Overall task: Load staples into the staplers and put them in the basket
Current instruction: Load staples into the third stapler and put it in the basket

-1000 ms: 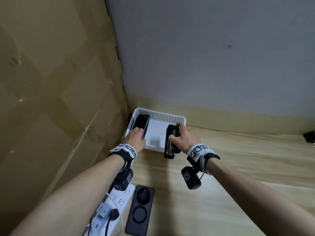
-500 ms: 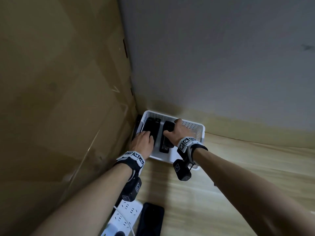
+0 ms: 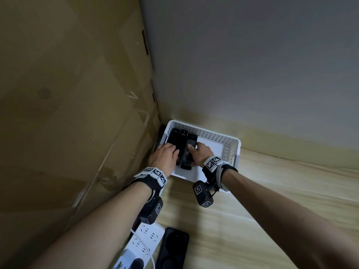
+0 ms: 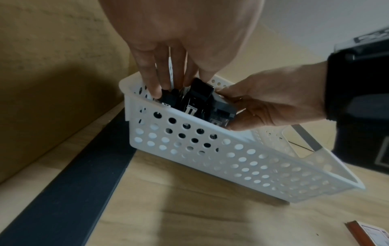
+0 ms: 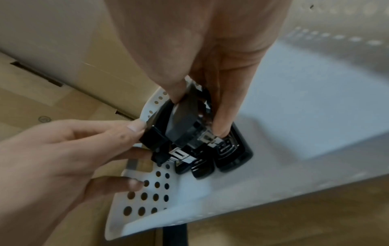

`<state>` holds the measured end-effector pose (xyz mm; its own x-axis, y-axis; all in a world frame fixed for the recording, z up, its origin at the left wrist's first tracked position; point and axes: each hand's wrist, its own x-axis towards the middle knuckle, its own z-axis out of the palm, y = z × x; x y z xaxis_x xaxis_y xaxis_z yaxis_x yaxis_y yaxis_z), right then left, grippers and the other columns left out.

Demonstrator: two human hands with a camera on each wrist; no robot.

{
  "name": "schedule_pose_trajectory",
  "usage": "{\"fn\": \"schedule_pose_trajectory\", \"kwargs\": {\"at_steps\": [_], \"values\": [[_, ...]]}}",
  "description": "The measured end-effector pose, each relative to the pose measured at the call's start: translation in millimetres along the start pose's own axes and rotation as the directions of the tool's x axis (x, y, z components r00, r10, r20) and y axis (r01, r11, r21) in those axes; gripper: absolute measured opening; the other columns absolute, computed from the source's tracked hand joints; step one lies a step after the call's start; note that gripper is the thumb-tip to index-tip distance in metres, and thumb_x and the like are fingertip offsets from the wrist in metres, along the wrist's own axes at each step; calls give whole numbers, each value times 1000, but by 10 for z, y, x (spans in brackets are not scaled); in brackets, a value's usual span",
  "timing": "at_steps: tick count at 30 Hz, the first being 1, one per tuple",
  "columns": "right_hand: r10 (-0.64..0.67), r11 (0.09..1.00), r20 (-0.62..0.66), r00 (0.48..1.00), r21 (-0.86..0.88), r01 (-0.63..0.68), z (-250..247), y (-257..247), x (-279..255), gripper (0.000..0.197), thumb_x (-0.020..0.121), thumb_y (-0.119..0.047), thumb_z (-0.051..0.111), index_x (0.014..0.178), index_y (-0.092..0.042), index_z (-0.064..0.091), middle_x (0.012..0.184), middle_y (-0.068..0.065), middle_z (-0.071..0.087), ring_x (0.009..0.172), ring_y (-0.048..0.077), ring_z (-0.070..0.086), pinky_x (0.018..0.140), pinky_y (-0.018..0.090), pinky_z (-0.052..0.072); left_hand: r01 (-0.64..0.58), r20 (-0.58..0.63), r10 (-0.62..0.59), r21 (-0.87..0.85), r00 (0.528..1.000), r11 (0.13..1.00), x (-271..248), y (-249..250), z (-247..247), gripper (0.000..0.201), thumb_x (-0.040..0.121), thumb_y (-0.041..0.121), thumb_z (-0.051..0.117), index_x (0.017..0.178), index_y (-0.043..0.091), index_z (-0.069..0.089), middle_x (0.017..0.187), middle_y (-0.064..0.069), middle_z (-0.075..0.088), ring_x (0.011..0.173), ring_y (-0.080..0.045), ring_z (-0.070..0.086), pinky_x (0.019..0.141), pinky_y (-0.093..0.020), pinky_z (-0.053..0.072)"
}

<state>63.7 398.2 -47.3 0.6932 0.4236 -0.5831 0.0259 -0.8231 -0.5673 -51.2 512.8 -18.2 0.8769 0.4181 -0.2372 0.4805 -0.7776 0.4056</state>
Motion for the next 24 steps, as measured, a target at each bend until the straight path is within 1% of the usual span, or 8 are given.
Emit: {"fn": "schedule_pose_trajectory", "kwargs": {"at_steps": [2,4,7,10,13,15,21,24], "values": [[-13,999,-21,1000,35,13,28,1,79,36,93,-48,46,101,-14,58,98,10,70,85,33,67,79,48,57,17,13,-17,-9,1000,1000,-6,12,-28,43,101,38,41,138,16,51,141,2,50,129,-20,43,96,-35,45],[-10,998,-35,999,62,12,-8,-20,85,33,94,-44,46,104,-14,58,99,12,70,85,34,68,78,48,57,28,60,-28,-8,998,1000,-10,35,-52,60,96,46,47,148,20,36,150,5,39,136,-18,36,101,-36,42],[-23,998,-30,999,62,25,-50,17,95,34,96,-40,46,112,-13,58,101,12,70,90,33,67,83,47,56,14,124,-22,67,992,998,-9,91,-75,83,85,58,59,152,23,24,154,7,31,140,-17,30,102,-37,40],[-35,990,-17,999,136,37,-117,63,38,37,97,-36,46,122,-11,55,96,13,71,83,32,70,82,49,56,-11,145,-11,148,989,989,22,130,-51,96,78,61,66,152,22,20,152,5,30,139,-19,30,98,-39,43],[-50,984,-16,999,173,52,-243,161,-68,36,99,-29,45,130,-12,53,105,10,69,79,27,71,85,47,56,-36,146,4,218,989,975,62,167,-31,93,81,59,66,151,18,21,151,2,32,138,-21,32,96,-39,45],[-89,978,-60,994,186,99,-340,288,-128,34,98,-27,46,128,-12,54,108,8,68,75,24,72,83,46,57,-50,140,15,251,990,967,80,189,-39,89,82,57,65,150,16,23,149,0,35,136,-22,34,96,-38,46],[-87,953,-204,975,269,142,-714,729,-395,27,93,-13,45,116,-14,59,94,6,70,66,23,69,71,42,58,-60,111,30,277,993,959,54,237,37,84,85,51,65,148,13,27,144,-5,41,132,-24,39,94,-39,47],[-76,956,-273,959,254,148,-863,977,-569,30,89,-15,46,114,-15,61,90,3,70,70,20,67,66,43,58,-50,109,22,259,994,964,6,297,46,79,86,43,68,146,12,28,145,-7,37,132,-28,37,99,-42,45]]}}
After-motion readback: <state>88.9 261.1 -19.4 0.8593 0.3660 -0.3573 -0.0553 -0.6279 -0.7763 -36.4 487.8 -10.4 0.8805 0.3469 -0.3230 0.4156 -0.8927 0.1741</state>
